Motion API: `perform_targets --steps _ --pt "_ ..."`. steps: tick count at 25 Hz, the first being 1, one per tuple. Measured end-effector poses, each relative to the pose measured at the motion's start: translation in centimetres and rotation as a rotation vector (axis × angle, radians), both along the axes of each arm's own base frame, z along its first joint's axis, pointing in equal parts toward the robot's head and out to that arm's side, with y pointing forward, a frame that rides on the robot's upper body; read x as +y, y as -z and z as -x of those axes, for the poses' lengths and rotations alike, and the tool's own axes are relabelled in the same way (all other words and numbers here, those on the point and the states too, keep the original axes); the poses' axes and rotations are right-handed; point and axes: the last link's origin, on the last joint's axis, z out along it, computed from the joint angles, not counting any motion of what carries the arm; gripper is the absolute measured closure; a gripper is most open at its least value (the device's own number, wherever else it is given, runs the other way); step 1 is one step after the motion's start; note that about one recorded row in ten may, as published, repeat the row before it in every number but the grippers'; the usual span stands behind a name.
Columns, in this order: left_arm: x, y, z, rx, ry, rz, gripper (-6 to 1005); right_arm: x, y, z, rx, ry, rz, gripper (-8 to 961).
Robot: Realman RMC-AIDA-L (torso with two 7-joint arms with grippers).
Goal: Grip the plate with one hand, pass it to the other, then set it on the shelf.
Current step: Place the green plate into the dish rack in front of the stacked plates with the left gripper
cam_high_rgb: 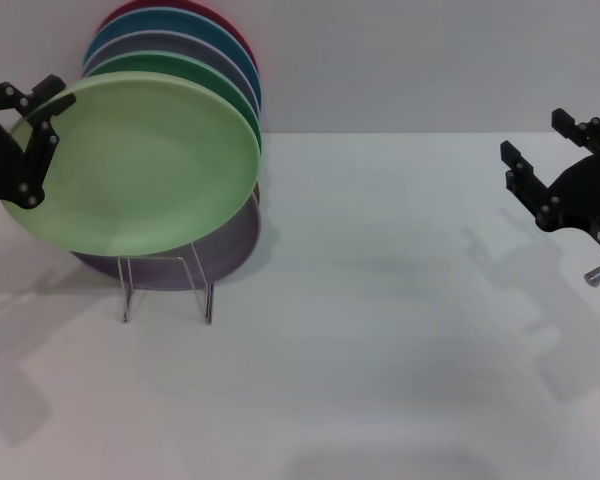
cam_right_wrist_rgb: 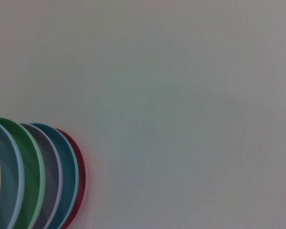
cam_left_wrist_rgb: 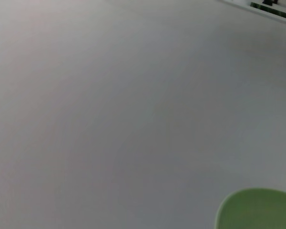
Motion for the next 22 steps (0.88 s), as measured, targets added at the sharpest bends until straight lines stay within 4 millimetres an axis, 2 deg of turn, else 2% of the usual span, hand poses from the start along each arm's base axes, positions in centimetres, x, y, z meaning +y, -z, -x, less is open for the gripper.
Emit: perform_targets --steps 7,17,22 --pt "0.3 0.5 0.3 0.031 -0.027 -0.027 928 0.0 0.1 0.0 -0.001 0.002 0.001 360" --pt "-0.3 3.1 1.0 0.081 -0.084 -0.154 908 0.0 0.1 0.2 -0.005 -0.009 0.003 357" --pt "-0.7 4.0 0.7 0.026 -0.120 -0.243 898 -0.1 0.2 0.6 -0.019 -0.024 0.008 355"
